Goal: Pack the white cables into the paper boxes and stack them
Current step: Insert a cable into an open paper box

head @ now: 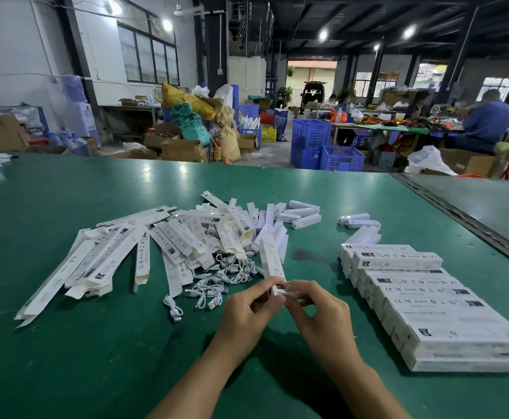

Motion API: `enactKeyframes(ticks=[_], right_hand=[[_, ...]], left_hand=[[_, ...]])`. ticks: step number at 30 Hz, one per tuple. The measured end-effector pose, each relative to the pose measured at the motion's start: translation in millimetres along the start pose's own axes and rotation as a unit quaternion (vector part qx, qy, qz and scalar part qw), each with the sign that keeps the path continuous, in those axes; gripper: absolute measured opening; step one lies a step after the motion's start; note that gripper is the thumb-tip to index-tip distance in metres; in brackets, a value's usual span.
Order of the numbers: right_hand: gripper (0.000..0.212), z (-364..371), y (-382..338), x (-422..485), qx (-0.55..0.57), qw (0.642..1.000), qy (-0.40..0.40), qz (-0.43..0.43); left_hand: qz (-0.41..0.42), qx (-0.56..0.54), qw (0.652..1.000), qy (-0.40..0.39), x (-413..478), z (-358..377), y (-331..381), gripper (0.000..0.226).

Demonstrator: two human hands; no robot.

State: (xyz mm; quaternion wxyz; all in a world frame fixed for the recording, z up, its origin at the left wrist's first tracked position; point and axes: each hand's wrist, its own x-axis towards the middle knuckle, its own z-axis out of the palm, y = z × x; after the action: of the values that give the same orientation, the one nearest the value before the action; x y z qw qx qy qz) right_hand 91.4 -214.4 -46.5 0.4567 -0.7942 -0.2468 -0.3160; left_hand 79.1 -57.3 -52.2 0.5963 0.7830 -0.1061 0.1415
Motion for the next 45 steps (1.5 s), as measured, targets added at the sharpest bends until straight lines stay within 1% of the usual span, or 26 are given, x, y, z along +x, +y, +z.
enactKeyframes(ticks=[2, 5, 8, 10, 11, 13, 14, 17, 19, 22, 26, 30, 32, 33, 35, 37, 39, 42, 45], right_hand=[[0.021, -1, -1, 0, 0.003, 1.0, 0.0, 0.008], [0.023, 0, 0, -1, 0.002, 1.0, -0.001, 0.015], [0.022, 0, -1, 0, -0.005, 1.0, -0.005, -0.015], [0.019, -1, -1, 1, -0.011, 0.998, -0.014, -0.056], [0.018, -1, 0, 1, -0.012, 0.998, -0.016, -0.066], [0.015, -2, 1, 2, -0.004, 0.998, -0.014, -0.066], [0.013, -3, 1, 2, -0.001, 0.998, -0.012, -0.064], [0.008, -3, 1, 3, 0.004, 0.998, -0.009, -0.055], [0.011, -3, 1, 4, 0.011, 0.999, -0.007, -0.045], [0.017, -3, 0, 4, 0.018, 0.999, -0.009, -0.029], [0.026, -3, -1, 4, 0.049, 0.998, -0.005, 0.025], [0.022, -4, -3, 4, 0.077, 0.996, 0.0, 0.042], [0.019, -5, -4, 4, 0.084, 0.996, -0.005, 0.042], [0.016, -6, -2, 4, 0.096, 0.994, -0.012, 0.05], [0.028, -6, 4, 2, 0.096, 0.991, -0.029, 0.084], [0.042, -5, 15, 1, 0.01, 0.991, -0.054, 0.119], [0.048, -4, 21, 1, -0.052, 0.984, -0.079, 0.152], [0.044, -5, 23, 1, -0.078, 0.979, -0.094, 0.163], [0.032, -6, 22, 3, -0.057, 0.982, -0.1, 0.149]], left_hand=[[-0.006, -0.001, 1.0, -0.007, 0, 0, -1, 0.04], [-0.009, -0.01, 1.0, -0.009, 1, -1, -1, 0.033], [-0.019, -0.025, 0.999, -0.009, 2, -2, 0, 0.034], [-0.02, -0.046, 0.999, -0.01, 1, -2, 2, 0.039], [-0.018, -0.059, 0.998, -0.01, 0, -2, 3, 0.046], [-0.019, -0.08, 0.997, -0.013, 0, -2, 3, 0.059], [-0.02, -0.082, 0.996, -0.014, 0, -2, 3, 0.062], [-0.015, -0.079, 0.997, -0.021, 0, -2, 2, 0.053], [-0.014, -0.089, 0.996, -0.021, -1, -2, 4, 0.047], [-0.016, -0.111, 0.994, -0.016, -1, -1, 4, 0.044], [-0.026, -0.145, 0.989, -0.021, -2, 1, 6, 0.043], [-0.008, -0.149, 0.988, -0.051, -3, -2, 13, 0.033], [0.004, -0.174, 0.984, -0.048, -3, -2, 17, 0.026], [-0.005, -0.207, 0.978, -0.04, -2, -3, 19, 0.022], [-0.05, -0.318, 0.946, -0.04, 0, -8, 22, 0.019], [-0.086, -0.41, 0.905, -0.072, 3, -17, 21, 0.033], [-0.117, -0.47, 0.871, -0.086, 6, -29, 18, 0.046], [-0.148, -0.514, 0.841, -0.081, 9, -39, 13, 0.052], [-0.15, -0.522, 0.836, -0.074, 11, -42, 5, 0.075]])
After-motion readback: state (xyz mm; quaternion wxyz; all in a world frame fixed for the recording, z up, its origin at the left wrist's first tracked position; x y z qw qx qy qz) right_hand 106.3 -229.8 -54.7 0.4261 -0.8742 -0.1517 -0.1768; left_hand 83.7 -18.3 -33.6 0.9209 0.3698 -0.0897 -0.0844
